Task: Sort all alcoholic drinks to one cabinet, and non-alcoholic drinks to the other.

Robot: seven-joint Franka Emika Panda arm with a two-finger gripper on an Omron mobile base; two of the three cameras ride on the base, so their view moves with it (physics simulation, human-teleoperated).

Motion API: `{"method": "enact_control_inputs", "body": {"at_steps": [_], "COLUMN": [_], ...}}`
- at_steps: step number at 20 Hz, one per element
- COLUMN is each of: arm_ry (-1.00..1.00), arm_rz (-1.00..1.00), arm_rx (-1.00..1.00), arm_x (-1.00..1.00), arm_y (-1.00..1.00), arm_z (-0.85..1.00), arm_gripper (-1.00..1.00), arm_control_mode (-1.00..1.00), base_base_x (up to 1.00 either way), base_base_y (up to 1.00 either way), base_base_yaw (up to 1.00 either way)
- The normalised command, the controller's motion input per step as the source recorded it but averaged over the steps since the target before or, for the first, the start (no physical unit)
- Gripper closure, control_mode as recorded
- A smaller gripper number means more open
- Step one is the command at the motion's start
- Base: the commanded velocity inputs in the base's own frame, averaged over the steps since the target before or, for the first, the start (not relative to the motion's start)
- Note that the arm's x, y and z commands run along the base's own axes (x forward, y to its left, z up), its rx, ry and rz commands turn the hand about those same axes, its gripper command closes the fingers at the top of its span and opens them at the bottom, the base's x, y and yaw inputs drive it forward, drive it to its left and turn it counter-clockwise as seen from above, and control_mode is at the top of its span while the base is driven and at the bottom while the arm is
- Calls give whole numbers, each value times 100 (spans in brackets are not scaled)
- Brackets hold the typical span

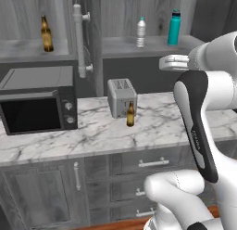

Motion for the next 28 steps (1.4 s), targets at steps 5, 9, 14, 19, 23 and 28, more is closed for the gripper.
{"method": "enact_control_inputs", "body": {"at_steps": [5, 9, 14, 19, 23, 28], "arm_ry": [0, 0, 0, 0, 0, 0], "arm_rz": [0, 0, 0, 0, 0, 0], "arm_rx": [0, 0, 0, 0, 0, 0], "arm_x": [0, 0, 0, 0, 0, 0], "arm_y": [0, 0, 0, 0, 0, 0], "arm_z": [0, 0, 0, 0, 0, 0], "arm_gripper": [-100, -100, -100, -100, -100, -100], "arm_control_mode": [100, 100, 100, 100, 100, 100], "base_base_x": [39, 39, 38, 38, 37, 38], "base_base_y": [-15, -15, -13, -13, -14, -15], "base_base_yaw": [0, 0, 0, 0, 0, 0]}}
